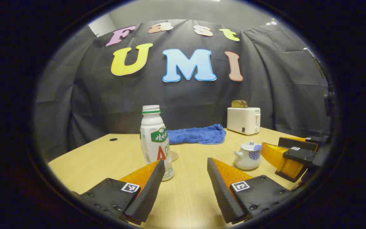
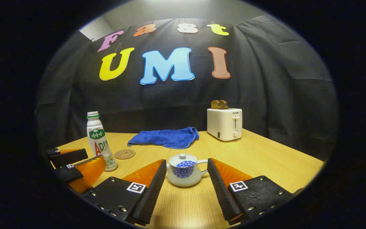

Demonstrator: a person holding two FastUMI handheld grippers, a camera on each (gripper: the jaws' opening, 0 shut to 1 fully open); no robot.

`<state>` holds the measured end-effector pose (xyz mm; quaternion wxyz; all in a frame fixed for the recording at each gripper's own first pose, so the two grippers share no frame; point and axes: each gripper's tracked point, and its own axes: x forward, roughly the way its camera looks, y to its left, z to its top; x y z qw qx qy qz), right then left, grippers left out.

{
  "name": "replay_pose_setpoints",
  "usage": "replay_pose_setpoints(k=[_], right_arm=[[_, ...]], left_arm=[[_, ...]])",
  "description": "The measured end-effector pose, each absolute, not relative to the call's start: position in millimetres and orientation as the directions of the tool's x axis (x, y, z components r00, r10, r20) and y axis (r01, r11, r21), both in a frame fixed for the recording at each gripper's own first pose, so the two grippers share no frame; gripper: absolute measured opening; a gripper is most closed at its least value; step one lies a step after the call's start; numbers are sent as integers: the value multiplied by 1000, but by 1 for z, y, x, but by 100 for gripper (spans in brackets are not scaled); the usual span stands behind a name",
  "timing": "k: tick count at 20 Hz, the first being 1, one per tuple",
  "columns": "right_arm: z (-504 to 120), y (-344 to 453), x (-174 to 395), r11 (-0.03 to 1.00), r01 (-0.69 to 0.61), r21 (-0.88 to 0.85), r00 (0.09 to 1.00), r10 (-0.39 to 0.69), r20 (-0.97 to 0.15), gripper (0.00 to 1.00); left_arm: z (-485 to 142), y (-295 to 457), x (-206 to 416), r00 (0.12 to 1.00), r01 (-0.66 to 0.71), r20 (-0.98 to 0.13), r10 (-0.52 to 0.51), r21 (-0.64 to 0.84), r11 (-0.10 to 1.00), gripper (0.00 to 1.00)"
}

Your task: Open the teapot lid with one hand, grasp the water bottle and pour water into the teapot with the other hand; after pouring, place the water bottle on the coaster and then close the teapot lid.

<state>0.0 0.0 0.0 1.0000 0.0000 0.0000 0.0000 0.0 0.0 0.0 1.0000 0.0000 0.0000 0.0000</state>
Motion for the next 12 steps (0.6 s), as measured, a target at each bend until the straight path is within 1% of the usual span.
replay_pose_setpoints(k=[3,4,6,8,9,10,12], right_arm=[[19,1,10,999,1,-46,1000,0,13,80],[21,3,16,998,-6,-57,1000,6,12,74],[25,4,25,997,-9,-74,1000,10,5,70],[22,4,32,996,-2,-84,1000,1,-18,69],[21,3,36,997,-10,-79,1000,8,-28,49],[17,6,41,997,-13,-79,999,10,-44,47],[12,7,46,996,-20,-91,998,14,-66,47]], left_arm=[[19,8,-1,1000,-7,21,8,-14,1000,94],[22,10,-2,1000,-7,24,8,-27,1000,89],[24,13,-6,1000,-3,26,4,-44,999,89],[28,21,-8,999,-13,33,15,-48,999,89],[30,26,-9,999,-20,35,22,-50,999,84],[30,28,-9,999,-23,35,25,-51,998,89],[30,32,-10,999,-28,34,30,-57,998,89]])
